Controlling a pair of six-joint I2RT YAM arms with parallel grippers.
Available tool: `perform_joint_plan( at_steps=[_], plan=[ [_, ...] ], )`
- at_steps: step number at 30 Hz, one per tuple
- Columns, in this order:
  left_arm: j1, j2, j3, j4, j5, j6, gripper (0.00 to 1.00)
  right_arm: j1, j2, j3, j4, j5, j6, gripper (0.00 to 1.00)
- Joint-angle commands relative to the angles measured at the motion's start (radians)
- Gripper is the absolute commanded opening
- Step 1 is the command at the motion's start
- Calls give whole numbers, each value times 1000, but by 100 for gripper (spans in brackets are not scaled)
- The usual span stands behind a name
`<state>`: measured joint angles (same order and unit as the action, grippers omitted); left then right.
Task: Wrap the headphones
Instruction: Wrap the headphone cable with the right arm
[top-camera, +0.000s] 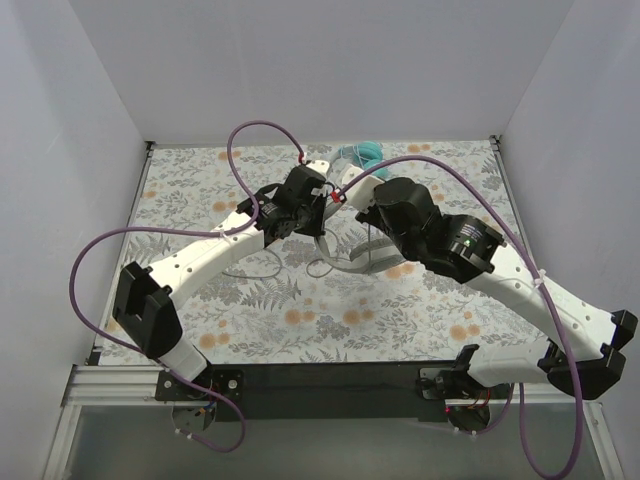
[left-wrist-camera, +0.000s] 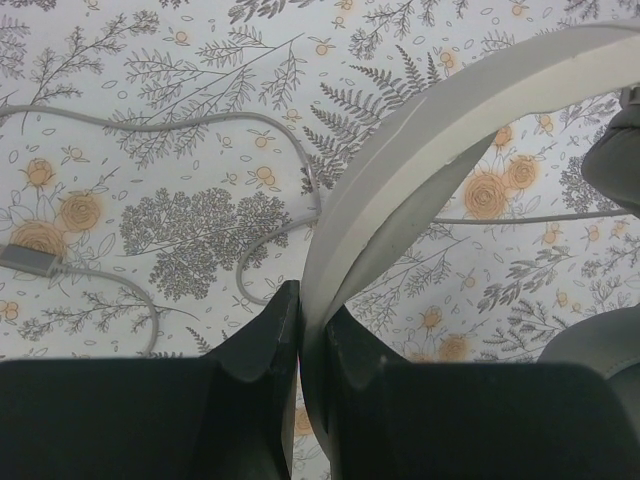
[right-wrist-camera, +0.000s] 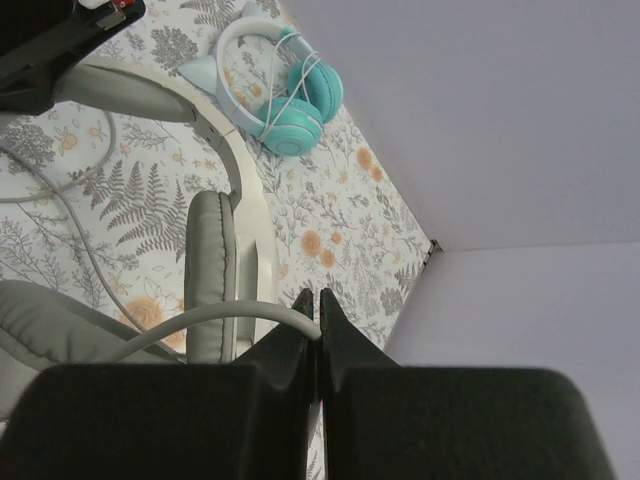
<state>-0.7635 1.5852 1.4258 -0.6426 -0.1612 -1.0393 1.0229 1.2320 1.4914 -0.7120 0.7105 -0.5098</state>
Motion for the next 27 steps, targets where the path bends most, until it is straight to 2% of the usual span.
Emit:
perform_joint_plan(
  at_steps=[1,6,13,27],
  plan=[
    [-11,-90,-16,64,75,30,0,-43,-16,12,106,-101,-29,1],
    [-11,-119,-37,81,112,53,0,-104,-45,-14,126,-190,-22,2],
    [-11,-151,-42,100,160,74,0,-130,-25,-29,128,-299,0,10],
    [-11,-186,-41,115,265,82,0,-184,15,-54,131,-376,39,9]
  ],
)
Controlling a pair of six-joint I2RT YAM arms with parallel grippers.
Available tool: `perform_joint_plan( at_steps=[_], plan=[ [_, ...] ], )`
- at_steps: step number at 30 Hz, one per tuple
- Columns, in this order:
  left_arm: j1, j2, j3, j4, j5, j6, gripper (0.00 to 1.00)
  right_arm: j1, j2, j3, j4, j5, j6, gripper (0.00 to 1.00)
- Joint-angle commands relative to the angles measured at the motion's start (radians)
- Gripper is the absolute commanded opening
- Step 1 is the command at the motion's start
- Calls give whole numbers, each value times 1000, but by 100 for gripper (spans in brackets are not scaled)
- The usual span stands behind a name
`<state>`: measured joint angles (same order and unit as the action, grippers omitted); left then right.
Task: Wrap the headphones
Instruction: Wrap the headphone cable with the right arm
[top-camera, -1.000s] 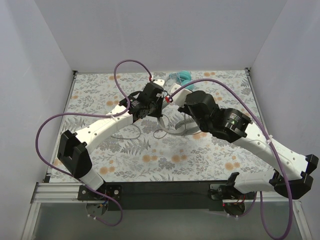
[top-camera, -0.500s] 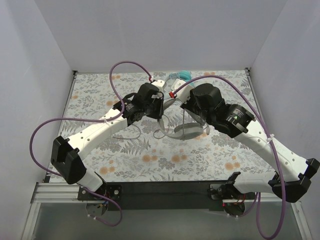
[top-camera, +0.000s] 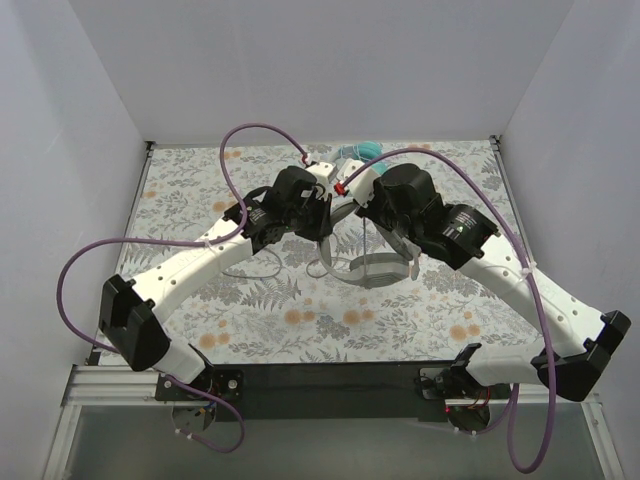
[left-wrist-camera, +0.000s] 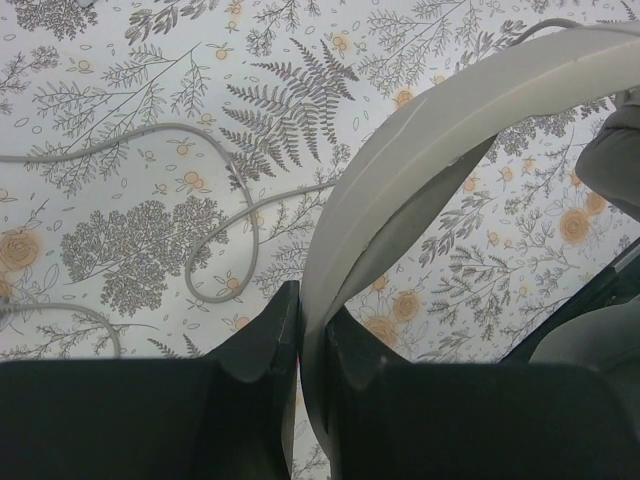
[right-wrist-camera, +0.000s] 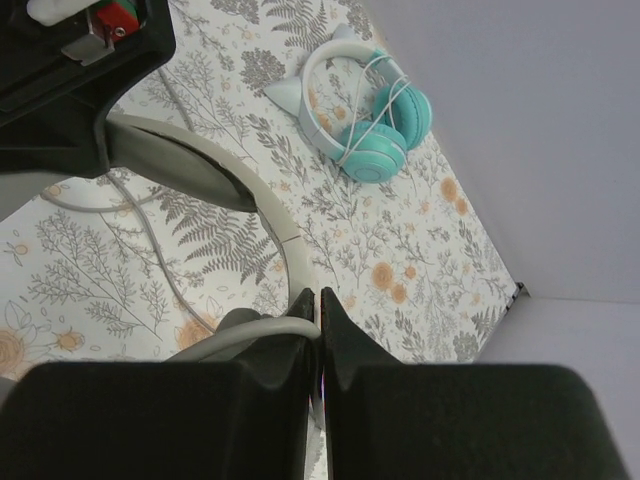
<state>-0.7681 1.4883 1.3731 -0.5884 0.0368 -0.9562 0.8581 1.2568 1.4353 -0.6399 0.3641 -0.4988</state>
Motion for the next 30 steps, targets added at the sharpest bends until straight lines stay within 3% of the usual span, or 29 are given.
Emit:
perform_joint_plan(
  at_steps=[1,10,12,18,21,30],
  plan=[
    [-7,-95,12,59,67,0,0,-40,-14,-4,62,-60,34,9],
    [-7,-145,9,68,118,-19,0,-134,-80,-69,129,-240,92,12],
    [-7,-149,9,76,132,-22,0,-142,-85,-67,131,-252,94,16],
    [-7,-154,30,79,156,-35,0,-195,-114,-99,151,-309,112,17],
    [-7,-152,41,81,166,-38,0,-215,-134,-131,178,-356,132,23],
    [-5,-172,47,96,157,-61,0,-278,-152,-171,221,-470,167,25]
  ],
)
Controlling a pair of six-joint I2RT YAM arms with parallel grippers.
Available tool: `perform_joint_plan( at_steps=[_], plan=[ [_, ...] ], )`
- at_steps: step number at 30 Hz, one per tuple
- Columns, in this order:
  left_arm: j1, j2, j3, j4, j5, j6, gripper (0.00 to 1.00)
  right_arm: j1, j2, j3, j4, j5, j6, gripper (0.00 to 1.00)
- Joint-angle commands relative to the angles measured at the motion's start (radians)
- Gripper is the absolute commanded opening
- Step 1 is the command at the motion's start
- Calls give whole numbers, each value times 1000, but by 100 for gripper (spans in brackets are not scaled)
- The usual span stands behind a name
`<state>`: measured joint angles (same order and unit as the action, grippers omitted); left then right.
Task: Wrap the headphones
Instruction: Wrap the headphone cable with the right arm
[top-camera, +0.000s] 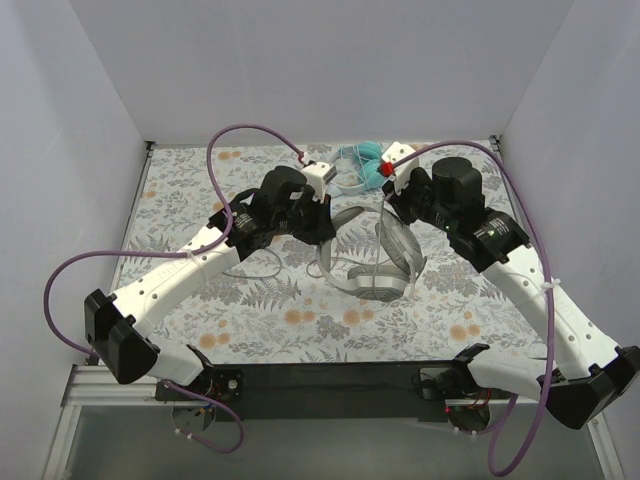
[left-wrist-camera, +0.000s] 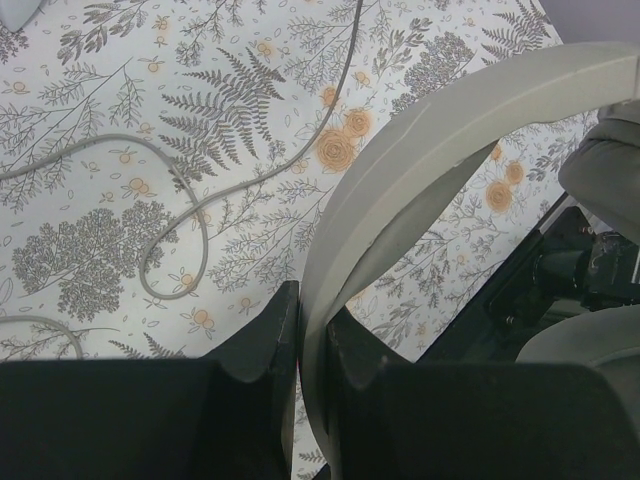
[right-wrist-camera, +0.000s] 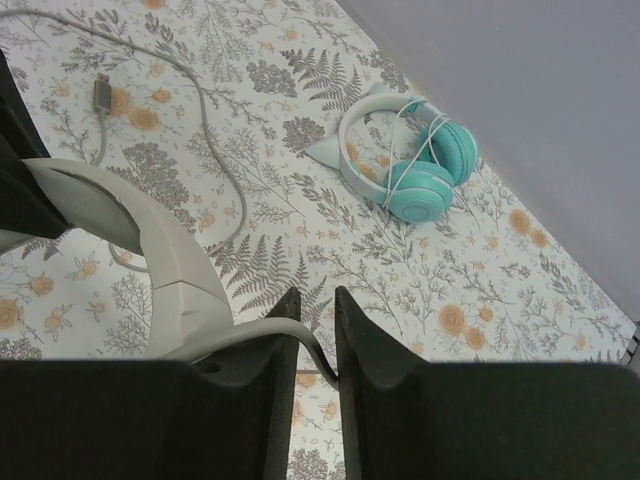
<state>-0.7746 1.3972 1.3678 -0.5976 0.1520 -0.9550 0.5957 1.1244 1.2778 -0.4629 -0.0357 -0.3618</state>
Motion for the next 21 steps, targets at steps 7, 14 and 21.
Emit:
perform_joint_plan(
  at_steps=[7,14,21],
  plan=[
    [1,-75,62,119,23,-71,0,-19,-14,54,33,-73,38,49],
    [3,-52,97,99,-11,-114,0,-22,5,78,18,-79,92,60],
    [3,-9,151,29,-81,-148,0,-27,-9,-1,26,-38,138,64]
  ],
)
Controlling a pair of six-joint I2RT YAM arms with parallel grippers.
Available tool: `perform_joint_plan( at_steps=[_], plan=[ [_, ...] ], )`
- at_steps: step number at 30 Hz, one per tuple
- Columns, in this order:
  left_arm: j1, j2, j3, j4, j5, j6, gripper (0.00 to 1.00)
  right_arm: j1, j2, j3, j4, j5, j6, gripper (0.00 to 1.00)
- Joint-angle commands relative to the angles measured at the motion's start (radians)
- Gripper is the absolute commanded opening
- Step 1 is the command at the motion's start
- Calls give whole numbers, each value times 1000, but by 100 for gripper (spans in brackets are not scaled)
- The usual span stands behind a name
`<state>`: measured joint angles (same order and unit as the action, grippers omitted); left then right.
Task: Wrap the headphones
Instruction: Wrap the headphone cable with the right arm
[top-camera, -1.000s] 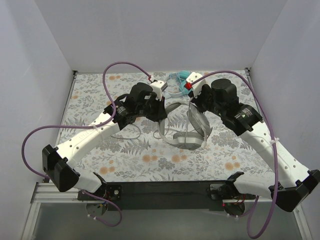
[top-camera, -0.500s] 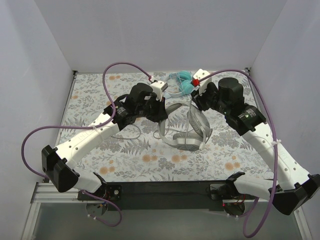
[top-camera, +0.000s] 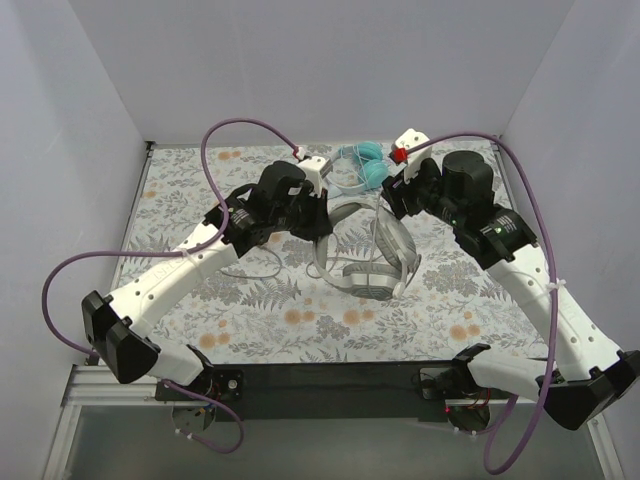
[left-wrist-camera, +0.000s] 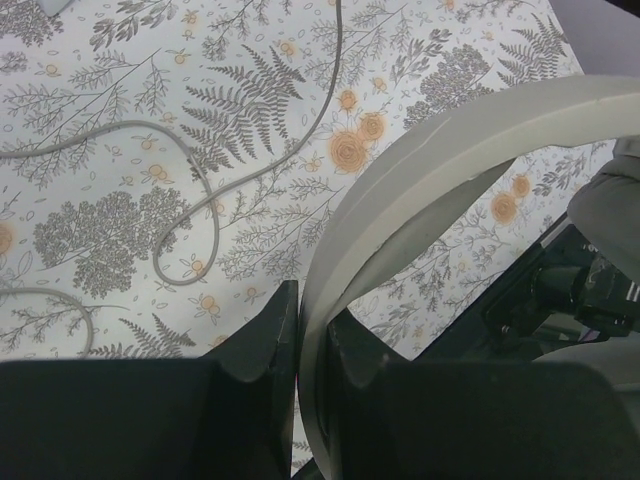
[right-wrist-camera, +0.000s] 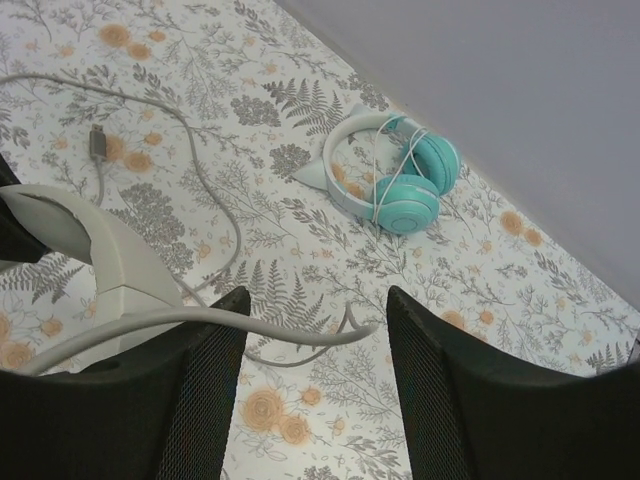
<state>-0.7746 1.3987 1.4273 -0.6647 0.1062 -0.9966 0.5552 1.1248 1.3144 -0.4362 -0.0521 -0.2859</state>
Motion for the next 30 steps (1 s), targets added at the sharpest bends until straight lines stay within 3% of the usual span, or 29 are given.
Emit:
perform_joint_plan(
  at_steps=[1,4,14,21,30],
  plan=[
    [5,-4,99,87,-48,-106,0,14,-19,-58,8,-11,70,64],
    [3,11,128,45,-94,-109,0,11,-85,-161,91,8,99,57],
    [3,22,200,16,-72,-96,0,-60,-200,-351,327,-55,140,52],
    [3,25,216,34,-82,-112,0,-87,-212,-299,395,-87,195,68],
    [5,28,240,53,-60,-154,0,-112,-152,-231,327,-109,226,72]
  ],
)
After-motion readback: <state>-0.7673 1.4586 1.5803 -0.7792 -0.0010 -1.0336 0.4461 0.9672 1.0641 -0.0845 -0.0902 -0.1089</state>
